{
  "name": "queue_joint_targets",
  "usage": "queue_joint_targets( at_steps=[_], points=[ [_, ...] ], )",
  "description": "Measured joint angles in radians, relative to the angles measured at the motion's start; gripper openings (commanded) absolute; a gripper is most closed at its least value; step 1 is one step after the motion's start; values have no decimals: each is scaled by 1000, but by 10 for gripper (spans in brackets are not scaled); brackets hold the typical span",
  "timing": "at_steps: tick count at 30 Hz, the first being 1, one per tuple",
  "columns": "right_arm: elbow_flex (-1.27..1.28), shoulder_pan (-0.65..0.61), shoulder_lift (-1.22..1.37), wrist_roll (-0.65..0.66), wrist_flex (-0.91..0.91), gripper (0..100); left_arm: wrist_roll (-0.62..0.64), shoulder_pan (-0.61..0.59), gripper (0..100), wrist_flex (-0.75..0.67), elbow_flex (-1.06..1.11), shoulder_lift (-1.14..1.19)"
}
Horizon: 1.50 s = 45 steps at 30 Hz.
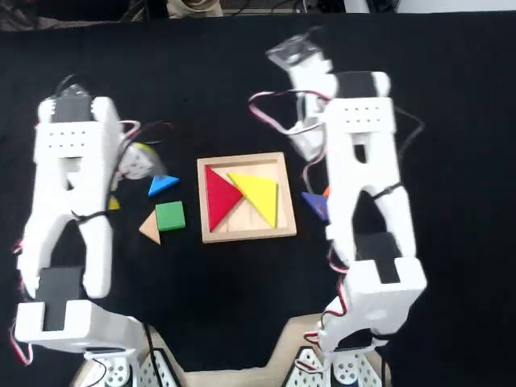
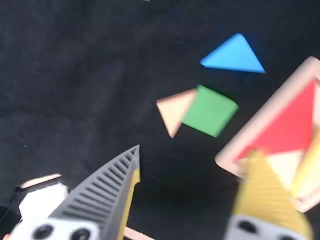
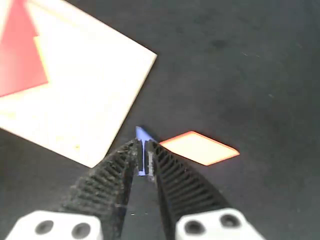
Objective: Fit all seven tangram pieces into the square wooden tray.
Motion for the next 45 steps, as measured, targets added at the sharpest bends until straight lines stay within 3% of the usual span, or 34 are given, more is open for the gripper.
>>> queue_joint_targets(
  at_steps=[2, 6, 14, 25, 45],
  points=[
    [0, -43, 0, 3, 6, 11, -9, -55, 23, -32, 37, 0],
    [-2, -121, 9, 5, 21, 11, -14, -146, 62, -140, 109, 60],
    [-267, -183, 244, -83, 74, 11, -15, -163, 61, -296, 133, 319],
    [-695, -267, 608, -250, 138, 11, 43, -133, 61, -295, 94, 473],
    [-914, -267, 865, -292, 153, 11, 51, -129, 61, -285, 78, 485]
  ],
)
